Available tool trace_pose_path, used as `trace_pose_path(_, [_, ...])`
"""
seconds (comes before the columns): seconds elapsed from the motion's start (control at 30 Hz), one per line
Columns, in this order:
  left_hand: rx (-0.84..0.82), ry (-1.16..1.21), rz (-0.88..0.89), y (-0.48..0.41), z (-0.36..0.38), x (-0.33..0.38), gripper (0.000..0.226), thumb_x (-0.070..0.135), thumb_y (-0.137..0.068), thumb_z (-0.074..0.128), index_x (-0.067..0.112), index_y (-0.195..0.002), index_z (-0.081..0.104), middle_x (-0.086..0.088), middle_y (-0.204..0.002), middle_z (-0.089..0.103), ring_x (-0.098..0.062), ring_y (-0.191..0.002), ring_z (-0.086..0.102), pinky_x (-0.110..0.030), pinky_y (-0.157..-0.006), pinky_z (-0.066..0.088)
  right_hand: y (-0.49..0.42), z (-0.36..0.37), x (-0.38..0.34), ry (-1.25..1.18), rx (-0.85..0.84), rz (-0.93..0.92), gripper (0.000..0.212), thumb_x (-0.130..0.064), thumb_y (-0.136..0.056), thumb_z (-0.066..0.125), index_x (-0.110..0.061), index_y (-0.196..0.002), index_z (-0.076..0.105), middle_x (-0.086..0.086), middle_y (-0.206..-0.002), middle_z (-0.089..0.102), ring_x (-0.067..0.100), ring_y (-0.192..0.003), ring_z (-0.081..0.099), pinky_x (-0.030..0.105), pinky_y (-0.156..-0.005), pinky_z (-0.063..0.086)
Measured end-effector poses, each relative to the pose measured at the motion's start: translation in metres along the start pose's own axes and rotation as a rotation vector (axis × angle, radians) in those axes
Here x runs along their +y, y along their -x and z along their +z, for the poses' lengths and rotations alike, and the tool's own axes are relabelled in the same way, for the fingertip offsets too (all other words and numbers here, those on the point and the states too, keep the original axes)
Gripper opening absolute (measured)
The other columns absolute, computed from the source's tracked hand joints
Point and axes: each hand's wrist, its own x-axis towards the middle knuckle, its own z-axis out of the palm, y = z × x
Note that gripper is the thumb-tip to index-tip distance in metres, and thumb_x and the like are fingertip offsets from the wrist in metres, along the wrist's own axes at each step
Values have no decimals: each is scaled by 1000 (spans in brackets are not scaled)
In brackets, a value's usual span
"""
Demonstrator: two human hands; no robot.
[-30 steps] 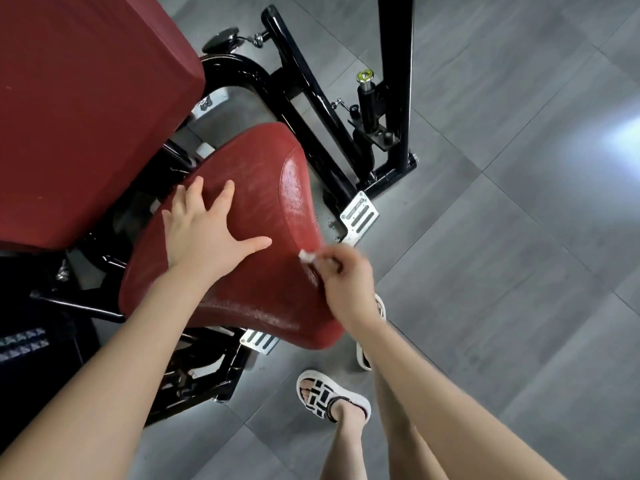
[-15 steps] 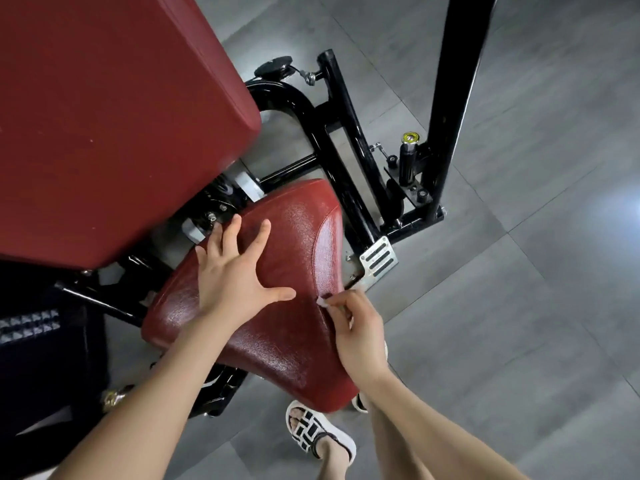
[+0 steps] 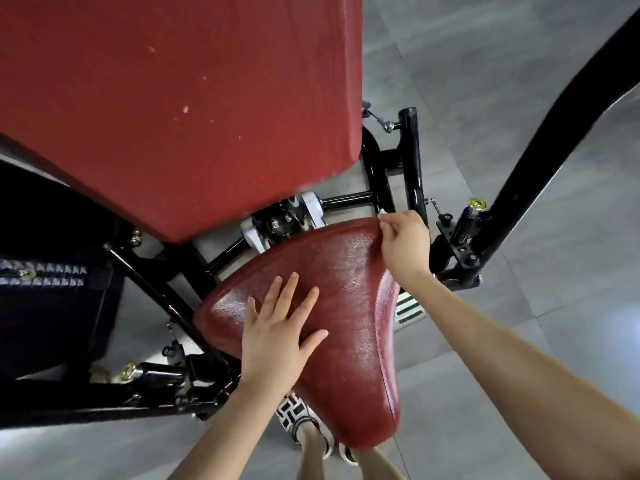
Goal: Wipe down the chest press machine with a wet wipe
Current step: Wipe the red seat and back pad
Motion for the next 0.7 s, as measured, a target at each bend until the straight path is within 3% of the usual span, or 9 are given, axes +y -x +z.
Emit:
trace_pose_path(0.07, [20,5,-8,6,1,-11,60,62,-82,33,32,-130,53,-4,-145,43,-27,-132,42,-59,-97,39,-9,-5,-2,55,-19,-29,27,-11,-92,49,0,-104,70,17,-103,65,30,-95,61,21,-78,35])
trace_pose_path(0.17, [67,34,-50,12,4,-30,58,60,-82,36,32,-129,54,-5,-145,43,-28,-131,43,-60,-98,36,-25,-1,-19,149,-26,84,24,-3,-87,48,-4,-96,71,18,-102,67,35,-99,60,30,-81,42])
trace_pose_path(0.23, [92,58,-94,16,5,-43,57,59,-83,37,31,-128,55,-6,-144,44,-29,-131,43,-61,-100,35,-8,18,-49,262,-77,-54,23,7,-80,47,-3,-86,67,17,-99,60,37,-94,57,33,-77,42])
trace_pose_path(0.3, [104,74,-124,19,6,-52,55,57,-84,38,30,-127,57,-6,-142,46,-29,-130,45,-61,-100,33,27,42,-75,320,-161,-233,25,13,-75,46,3,-89,64,17,-101,54,35,-93,54,34,-75,40])
trace_pose_path(0.4, [109,77,-146,25,8,-65,50,50,-86,38,27,-123,60,-6,-137,52,-29,-126,49,-60,-99,33,73,70,-89,322,-177,-387,29,22,-71,54,7,-94,64,18,-92,56,34,-81,56,38,-73,52])
trace_pose_path(0.47, [114,132,-209,28,6,-75,46,45,-87,38,24,-118,65,-6,-132,57,-28,-121,54,-59,-98,37,99,80,-82,263,-201,-504,42,24,-60,69,7,-98,67,16,-86,60,32,-70,60,35,-62,57])
trace_pose_path(0.57, [165,266,-309,36,3,-91,45,39,-87,39,17,-112,68,-7,-120,64,-31,-105,62,-51,-90,50,110,68,-62,325,-353,-663,55,20,-61,74,1,-111,65,13,-92,64,29,-69,63,37,-61,58])
trace_pose_path(0.6, [180,308,-335,40,2,-96,43,37,-87,40,16,-112,68,-8,-117,65,-32,-102,62,-48,-88,51,104,58,-57,351,-334,-626,51,19,-67,70,0,-114,63,13,-92,63,28,-69,63,38,-63,58])
trace_pose_path(0.7, [277,382,-402,49,4,-109,27,21,-86,61,14,-111,69,-10,-114,65,-33,-101,61,-42,-89,49,89,41,-57,267,-27,-204,26,9,-88,53,4,-112,62,18,-96,62,32,-84,60,29,-80,43])
